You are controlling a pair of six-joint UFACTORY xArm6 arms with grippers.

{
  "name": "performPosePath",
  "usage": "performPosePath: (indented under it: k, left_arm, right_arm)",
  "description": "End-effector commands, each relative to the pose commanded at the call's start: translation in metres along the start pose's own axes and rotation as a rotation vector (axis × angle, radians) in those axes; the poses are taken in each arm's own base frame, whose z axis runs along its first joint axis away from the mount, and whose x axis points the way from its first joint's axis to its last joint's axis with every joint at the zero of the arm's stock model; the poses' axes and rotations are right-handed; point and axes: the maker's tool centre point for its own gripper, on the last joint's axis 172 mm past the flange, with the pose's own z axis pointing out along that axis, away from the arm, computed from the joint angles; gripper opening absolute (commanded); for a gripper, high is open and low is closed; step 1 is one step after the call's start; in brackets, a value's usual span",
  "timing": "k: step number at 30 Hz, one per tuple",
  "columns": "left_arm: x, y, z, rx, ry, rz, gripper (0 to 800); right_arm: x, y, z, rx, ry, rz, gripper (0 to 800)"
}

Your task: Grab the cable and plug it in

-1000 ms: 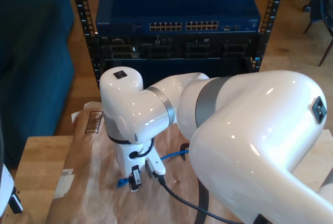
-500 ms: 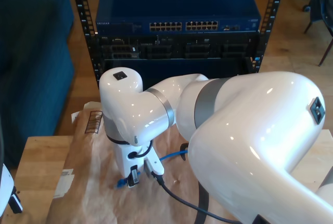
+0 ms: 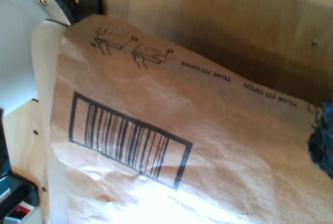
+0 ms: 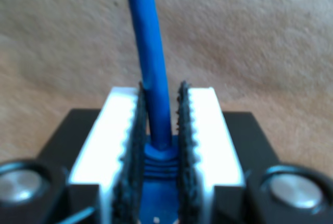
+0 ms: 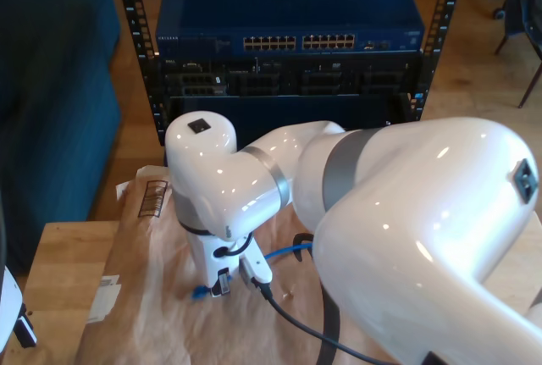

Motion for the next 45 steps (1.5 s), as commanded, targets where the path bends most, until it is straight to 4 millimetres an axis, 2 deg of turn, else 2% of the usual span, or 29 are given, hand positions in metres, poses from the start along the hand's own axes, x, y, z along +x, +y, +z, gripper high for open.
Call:
performPosePath:
  k: [3, 6, 9, 12, 17, 19, 23, 25, 29, 33, 36, 41, 45]
  left_arm:
    - [-0.024, 0.006, -0.005, -0.029, -0.089, -0.004, 800]
    - [-0.047, 0.011, -0.019, -0.052, -0.17, -0.003, 800]
    - [-0.071, 0.014, -0.034, -0.067, -0.239, 0.016, 800]
    - [-0.102, 0.019, -0.04, -0.08, -0.307, 0.05, 800]
    - [-0.15, 0.027, -0.059, -0.113, -0.399, 0.113, 800]
    - [-0.169, 0.031, -0.069, -0.123, -0.437, 0.136, 800]
    - [-0.187, 0.042, -0.084, -0.138, -0.499, 0.142, 800]
    - [-0.192, 0.044, -0.09, -0.146, -0.519, 0.146, 800]
    - [-0.205, 0.041, -0.087, -0.132, -0.52, 0.174, 800]
    - [-0.227, 0.039, -0.094, -0.124, -0.498, 0.218, 800]
    - [-0.248, 0.033, -0.099, -0.115, -0.478, 0.245, 800]
    - [-0.274, 0.026, -0.094, -0.097, -0.45, 0.288, 800]
    - [-0.296, 0.028, -0.108, -0.116, -0.482, 0.305, 800]
  right_arm:
    - [0.027, -0.007, -0.032, 0.046, -0.022, 0.061, 3]
    - [0.06, -0.009, -0.062, 0.089, -0.038, 0.121, 3]
    - [0.094, -0.002, -0.092, 0.137, -0.052, 0.181, 3]
    - [0.121, 0.011, -0.114, 0.144, -0.055, 0.234, 3]
    - [0.15, 0.027, -0.14, 0.139, -0.058, 0.296, 3]
    - [0.155, 0.03, -0.147, 0.141, -0.06, 0.309, 3]
    - [0.149, 0.037, -0.156, 0.13, -0.087, 0.319, 3]
    - [0.146, 0.041, -0.167, 0.141, -0.102, 0.322, 3]
    - [0.142, 0.049, -0.185, 0.155, -0.136, 0.335, 3]
    - [0.15, 0.054, -0.2, 0.17, -0.153, 0.361, 3]
    - [0.144, 0.055, -0.206, 0.175, -0.181, 0.374, 3]
    - [0.136, 0.06, -0.213, 0.163, -0.212, 0.378, 3]
    - [0.131, 0.058, -0.222, 0.175, -0.235, 0.399, 3]
